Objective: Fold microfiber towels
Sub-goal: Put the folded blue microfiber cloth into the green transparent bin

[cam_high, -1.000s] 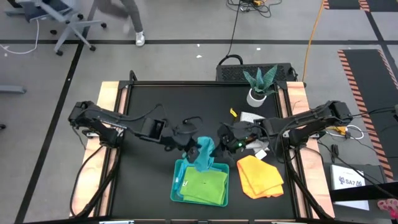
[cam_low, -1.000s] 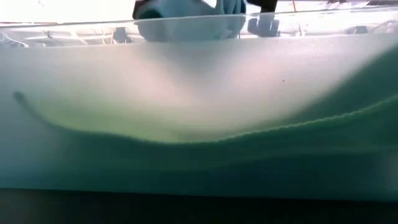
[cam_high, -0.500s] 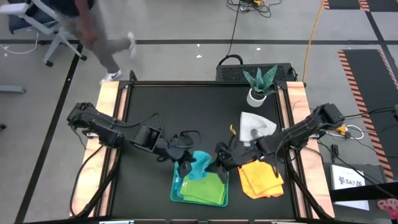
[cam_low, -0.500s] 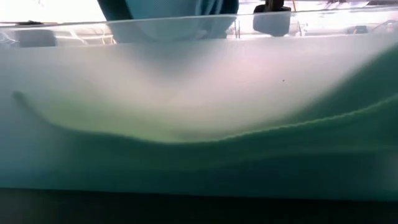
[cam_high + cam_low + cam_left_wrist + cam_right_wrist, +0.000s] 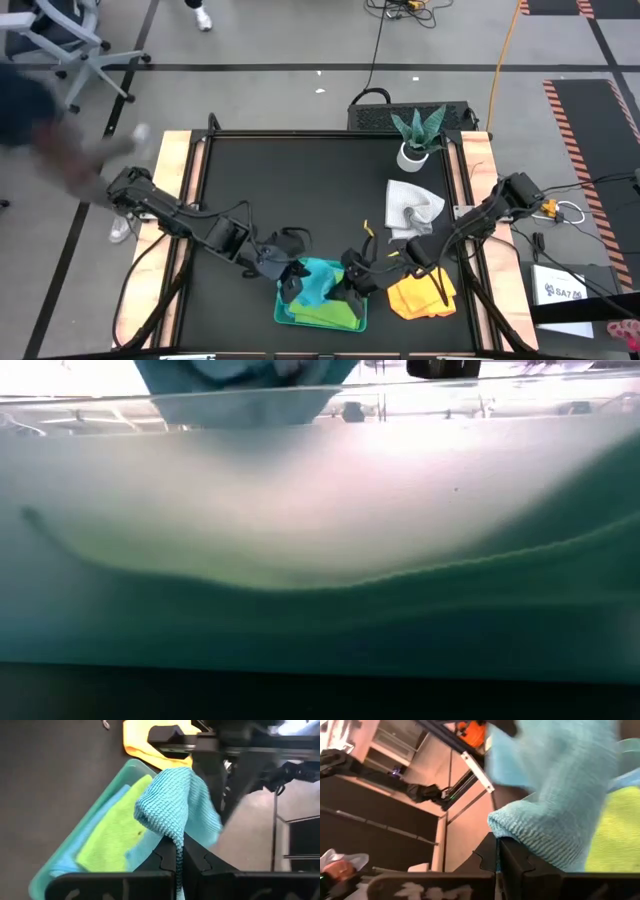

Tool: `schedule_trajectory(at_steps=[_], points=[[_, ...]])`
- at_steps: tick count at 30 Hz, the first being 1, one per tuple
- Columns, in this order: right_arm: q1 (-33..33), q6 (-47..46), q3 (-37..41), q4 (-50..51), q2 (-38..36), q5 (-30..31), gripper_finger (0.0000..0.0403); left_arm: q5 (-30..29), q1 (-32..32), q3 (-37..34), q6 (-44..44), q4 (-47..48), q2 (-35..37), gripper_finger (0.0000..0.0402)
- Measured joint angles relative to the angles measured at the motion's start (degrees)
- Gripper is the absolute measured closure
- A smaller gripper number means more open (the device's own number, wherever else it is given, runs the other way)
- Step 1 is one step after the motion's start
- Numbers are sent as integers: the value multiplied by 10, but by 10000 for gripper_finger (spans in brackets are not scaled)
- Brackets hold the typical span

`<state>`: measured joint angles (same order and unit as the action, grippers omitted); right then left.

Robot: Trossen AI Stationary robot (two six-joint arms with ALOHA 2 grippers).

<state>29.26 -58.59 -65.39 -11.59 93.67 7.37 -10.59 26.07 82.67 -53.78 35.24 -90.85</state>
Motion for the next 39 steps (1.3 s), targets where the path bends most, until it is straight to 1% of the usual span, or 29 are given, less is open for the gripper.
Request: schedule_trajectory(at_steps=[4, 9, 12, 18, 23, 27, 31, 35, 39], points=[[20, 4, -17, 24, -4, -1, 403, 5, 7, 0, -18, -50, -31, 399], [39, -30, -21, 64, -5, -1, 403, 26, 11, 0, -22, -115, -69, 399], [48, -40, -21, 85, -5, -1, 403, 27, 11, 0, -27, -109, -77, 399], [53, -74, -13, 149, -2, 3, 403, 17, 10, -1, -34, -62, -76, 399], [54, -105, 4, 149, 24, -16, 403, 17, 10, -4, -38, -49, -76, 398], [53, -113, 9, 147, 40, -24, 403, 17, 7, -25, -38, -51, -76, 398], [49, -113, 9, 144, 41, -27, 403, 27, -4, -60, -39, -61, -76, 399], [48, -114, 9, 141, 42, -27, 403, 47, -17, -103, -34, -109, -76, 396], [49, -123, 9, 140, 41, -17, 403, 60, -30, -122, -8, -149, -76, 397]])
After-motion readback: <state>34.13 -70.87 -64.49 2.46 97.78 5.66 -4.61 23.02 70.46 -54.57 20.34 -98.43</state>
